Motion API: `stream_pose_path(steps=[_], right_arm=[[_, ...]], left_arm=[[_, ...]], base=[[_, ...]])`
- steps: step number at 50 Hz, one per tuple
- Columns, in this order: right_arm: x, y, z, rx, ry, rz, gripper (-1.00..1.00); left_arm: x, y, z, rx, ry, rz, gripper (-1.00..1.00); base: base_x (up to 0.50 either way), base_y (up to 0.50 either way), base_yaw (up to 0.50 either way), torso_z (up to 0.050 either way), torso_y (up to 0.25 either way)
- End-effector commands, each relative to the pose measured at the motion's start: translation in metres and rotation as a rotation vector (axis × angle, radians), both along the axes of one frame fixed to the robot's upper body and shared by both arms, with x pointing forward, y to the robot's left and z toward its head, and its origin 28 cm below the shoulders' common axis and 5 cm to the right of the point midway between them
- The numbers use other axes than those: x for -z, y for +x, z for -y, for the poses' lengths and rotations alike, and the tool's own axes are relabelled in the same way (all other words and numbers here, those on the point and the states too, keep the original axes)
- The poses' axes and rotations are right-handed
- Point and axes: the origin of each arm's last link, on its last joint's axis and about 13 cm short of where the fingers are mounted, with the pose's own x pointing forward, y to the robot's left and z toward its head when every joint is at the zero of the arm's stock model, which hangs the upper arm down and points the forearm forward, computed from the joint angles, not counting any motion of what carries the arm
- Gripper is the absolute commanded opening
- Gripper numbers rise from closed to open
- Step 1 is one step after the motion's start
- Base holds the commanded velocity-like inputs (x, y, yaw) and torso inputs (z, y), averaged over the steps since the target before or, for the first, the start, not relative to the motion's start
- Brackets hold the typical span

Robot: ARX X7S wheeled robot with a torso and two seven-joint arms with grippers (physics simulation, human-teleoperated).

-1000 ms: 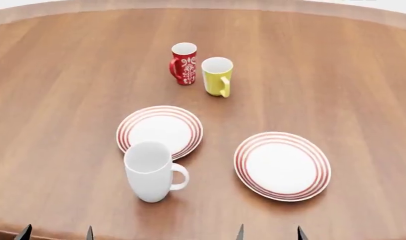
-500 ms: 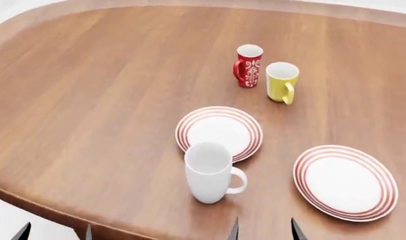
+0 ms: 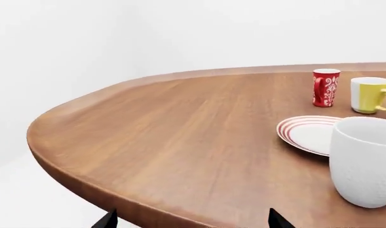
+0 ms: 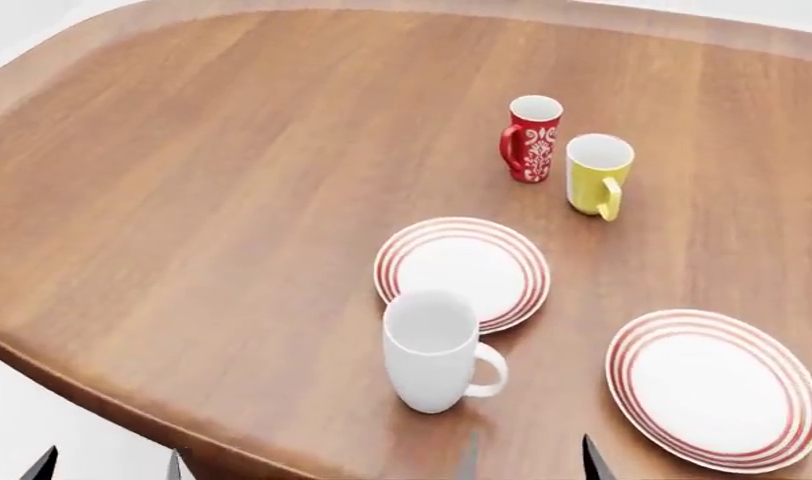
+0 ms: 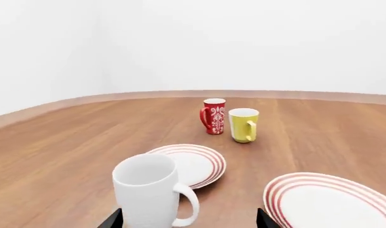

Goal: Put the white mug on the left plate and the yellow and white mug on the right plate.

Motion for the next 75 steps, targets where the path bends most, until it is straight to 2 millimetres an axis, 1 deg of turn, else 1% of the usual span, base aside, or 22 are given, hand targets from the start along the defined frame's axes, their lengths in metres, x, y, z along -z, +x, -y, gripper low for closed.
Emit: stream_pose_path(steps=[1, 5, 9, 12, 14, 15, 17, 18, 19, 21, 22, 25, 29, 33, 36, 37, 40, 43, 46, 54, 63, 75], right_arm=[[-0.006, -0.001, 0.003, -0.009, 0.024, 0.019, 1.0], [-0.004, -0.002, 0.006, -0.001, 0.032, 0.016, 1.0], [-0.01, -0.004, 0.007, 0.003, 0.032, 0.028, 1.0], [-0.009, -0.006, 0.007, 0.032, 0.01, 0.034, 1.0], [-0.01, -0.007, 0.008, 0.061, 0.003, 0.026, 1.0], [-0.013, -0.005, 0.009, 0.064, 0.012, 0.017, 1.0], [-0.018, -0.004, 0.011, 0.067, 0.033, 0.039, 1.0], [-0.017, -0.004, 0.013, 0.062, 0.034, 0.023, 1.0], [-0.016, -0.006, 0.014, 0.07, 0.023, 0.046, 1.0], [-0.012, -0.006, 0.015, 0.074, 0.03, 0.01, 1.0], [-0.014, -0.005, 0.015, 0.075, 0.031, 0.007, 1.0], [-0.021, -0.005, 0.015, 0.07, 0.028, 0.019, 1.0], [-0.015, -0.006, 0.016, 0.075, 0.028, 0.009, 1.0], [-0.015, -0.009, 0.016, 0.073, 0.014, 0.012, 1.0], [-0.017, -0.01, 0.015, 0.073, 0.0, 0.006, 1.0], [-0.017, -0.011, 0.016, 0.07, 0.016, 0.028, 1.0], [-0.011, -0.009, 0.015, 0.066, 0.005, 0.009, 1.0], [-0.013, -0.009, 0.013, 0.047, 0.009, -0.001, 1.0], [-0.015, -0.008, 0.014, 0.047, -0.006, -0.01, 1.0], [-0.013, -0.005, 0.015, 0.046, -0.013, -0.01, 1.0], [-0.013, -0.005, 0.015, 0.054, -0.015, 0.0, 1.0], [-0.012, -0.005, 0.013, 0.037, -0.033, -0.001, 1.0]], left_arm=[[-0.011, -0.002, 0.001, 0.033, -0.033, 0.025, 1.0], [-0.01, 0.0, -0.001, 0.018, -0.037, 0.026, 1.0], [-0.018, -0.002, -0.003, 0.015, -0.042, 0.036, 1.0], [-0.016, -0.001, -0.006, 0.008, -0.047, 0.031, 1.0], [-0.018, -0.001, -0.008, 0.0, -0.048, 0.033, 1.0], [-0.023, 0.0, -0.01, -0.002, -0.055, 0.043, 1.0], [-0.028, 0.002, -0.012, -0.004, -0.061, 0.051, 1.0], [-0.027, 0.005, -0.014, -0.016, -0.073, 0.047, 1.0], [-0.026, 0.006, -0.016, -0.027, -0.076, 0.045, 1.0], [-0.025, 0.007, -0.019, -0.052, -0.081, 0.041, 1.0], [-0.03, 0.006, -0.021, -0.059, -0.085, 0.048, 1.0], [-0.033, 0.005, -0.018, -0.017, -0.059, 0.048, 1.0], [-0.026, 0.005, -0.016, -0.028, -0.046, 0.032, 1.0], [-0.028, -0.002, -0.014, -0.021, -0.029, 0.04, 1.0], [-0.03, -0.002, -0.013, -0.017, -0.028, 0.043, 1.0], [-0.029, -0.002, -0.013, -0.019, -0.033, 0.041, 1.0], [-0.026, -0.001, -0.014, -0.027, -0.038, 0.033, 1.0], [-0.029, -0.004, -0.011, -0.024, -0.037, 0.036, 1.0], [-0.03, -0.002, -0.011, -0.033, -0.048, 0.041, 1.0], [-0.03, 0.0, -0.011, -0.03, -0.053, 0.045, 1.0], [-0.026, 0.003, -0.011, -0.032, -0.046, 0.037, 1.0], [-0.028, 0.003, -0.012, -0.033, -0.054, 0.041, 1.0]], base=[[0.14, -0.48, 0.0, 0.0, 0.0], [0.14, -0.48, 0.0, 0.0, 0.0], [0.14, -0.48, 0.0, 0.0, 0.0], [0.14, -0.48, 0.0, 0.0, 0.0], [0.0, 0.0, 0.0, 0.0, 0.0], [0.0, 0.0, 0.0, 0.0, 0.0], [0.0, 0.0, 0.0, 0.0, 0.0], [0.0, 0.0, 0.0, 0.0, 0.0], [0.3, 0.09, 0.0, 0.0, 0.0], [0.47, 0.16, 0.0, 0.0, 0.0], [0.48, 0.15, 0.0, 0.0, 0.0], [0.48, 0.16, 0.0, 0.0, 0.0], [0.47, 0.16, 0.0, 0.0, 0.0], [0.47, 0.16, 0.0, 0.0, 0.0], [0.46, 0.15, 0.0, 0.0, 0.0], [0.0, 0.0, 0.0, 0.0, 0.0], [0.0, 0.0, 0.0, 0.0, 0.0], [0.02, 0.0, 0.0, 0.0, 0.0], [0.46, 0.13, 0.0, 0.0, 0.0], [0.48, 0.14, 0.0, 0.0, 0.0], [0.47, 0.14, 0.0, 0.0, 0.0], [0.0, 0.0, 0.0, 0.0, 0.0]])
